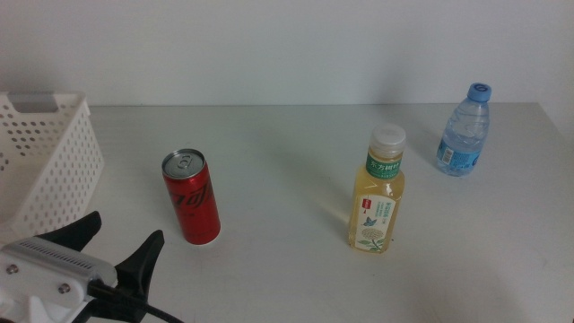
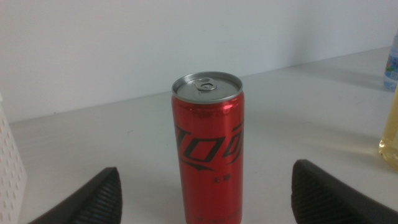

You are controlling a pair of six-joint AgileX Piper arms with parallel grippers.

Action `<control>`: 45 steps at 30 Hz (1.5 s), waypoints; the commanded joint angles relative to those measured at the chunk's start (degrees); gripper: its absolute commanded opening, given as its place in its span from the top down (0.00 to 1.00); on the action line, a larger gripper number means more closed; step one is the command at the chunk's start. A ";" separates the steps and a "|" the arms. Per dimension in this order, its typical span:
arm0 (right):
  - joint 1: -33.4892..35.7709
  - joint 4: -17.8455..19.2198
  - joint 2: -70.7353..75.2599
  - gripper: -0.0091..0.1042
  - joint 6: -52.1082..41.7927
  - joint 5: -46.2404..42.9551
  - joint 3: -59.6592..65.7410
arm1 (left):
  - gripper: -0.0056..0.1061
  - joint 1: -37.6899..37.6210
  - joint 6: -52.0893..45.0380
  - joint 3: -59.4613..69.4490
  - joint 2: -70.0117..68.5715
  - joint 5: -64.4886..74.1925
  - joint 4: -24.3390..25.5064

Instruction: Use arms to grab the bottles and put them into the dustbin to the left of the table.

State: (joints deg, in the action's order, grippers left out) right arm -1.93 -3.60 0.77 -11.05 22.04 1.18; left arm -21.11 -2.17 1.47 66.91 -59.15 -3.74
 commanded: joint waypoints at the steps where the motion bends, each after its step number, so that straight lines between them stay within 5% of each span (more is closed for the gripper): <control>1: -0.28 0.32 1.26 0.15 -0.72 -3.56 -0.10 | 0.11 -0.18 2.17 0.26 -0.50 -5.24 -0.39; 14: -0.28 0.27 1.26 0.15 -0.72 -3.56 -0.10 | 0.11 -0.18 5.53 -4.99 1.08 -1.20 -0.07; 45: -0.28 0.32 1.26 0.15 -0.72 -3.56 -0.10 | 0.11 -0.11 8.16 -23.60 29.61 -5.20 3.00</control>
State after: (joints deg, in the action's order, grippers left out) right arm -1.93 -3.60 0.77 -11.05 22.04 1.18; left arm -21.11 5.12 -20.60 97.44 -59.06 -0.71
